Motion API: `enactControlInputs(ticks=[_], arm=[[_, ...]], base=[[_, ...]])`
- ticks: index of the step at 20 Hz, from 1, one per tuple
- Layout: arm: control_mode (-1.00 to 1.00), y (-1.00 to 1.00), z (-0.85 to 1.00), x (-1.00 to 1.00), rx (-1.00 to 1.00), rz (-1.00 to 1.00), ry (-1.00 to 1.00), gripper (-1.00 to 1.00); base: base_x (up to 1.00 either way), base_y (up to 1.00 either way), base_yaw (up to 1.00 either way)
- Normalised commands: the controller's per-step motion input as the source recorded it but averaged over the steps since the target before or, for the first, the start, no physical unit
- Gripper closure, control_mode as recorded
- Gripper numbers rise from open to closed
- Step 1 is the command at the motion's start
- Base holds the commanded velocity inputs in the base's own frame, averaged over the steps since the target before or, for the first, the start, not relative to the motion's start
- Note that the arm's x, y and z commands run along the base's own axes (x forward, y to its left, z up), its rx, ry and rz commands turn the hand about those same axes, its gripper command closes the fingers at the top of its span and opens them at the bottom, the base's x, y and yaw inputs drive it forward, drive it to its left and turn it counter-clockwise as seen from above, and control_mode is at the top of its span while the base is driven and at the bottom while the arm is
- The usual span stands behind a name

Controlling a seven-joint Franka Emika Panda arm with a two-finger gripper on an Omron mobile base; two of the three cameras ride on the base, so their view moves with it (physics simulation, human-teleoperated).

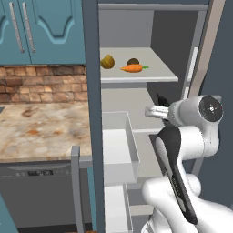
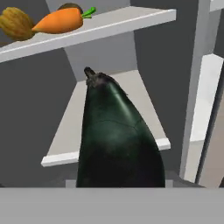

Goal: Take the eggplant and carrot from the second highest rack and move them to the highest rack where the squash and kiwi are located, to maximize freezer space. Close the freezer door after rearranging.

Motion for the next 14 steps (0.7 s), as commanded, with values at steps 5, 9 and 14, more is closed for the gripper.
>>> enactControlInputs(ticks=[5,9,14], arm=[[-1.0,0.0,0.81,-0.35,0.0,-0.01,-0.29,1.0],[-1.0,0.0,0.46,-0.01,0.0,-0.11,-0.06,1.0],[-1.0,-0.03,0.36,0.49,0.0,-0.16,0.25,1.0]], base=[[0.0,0.0,0.0],[0.0,0.0,0.0],[0.0,0.0,0.0]])
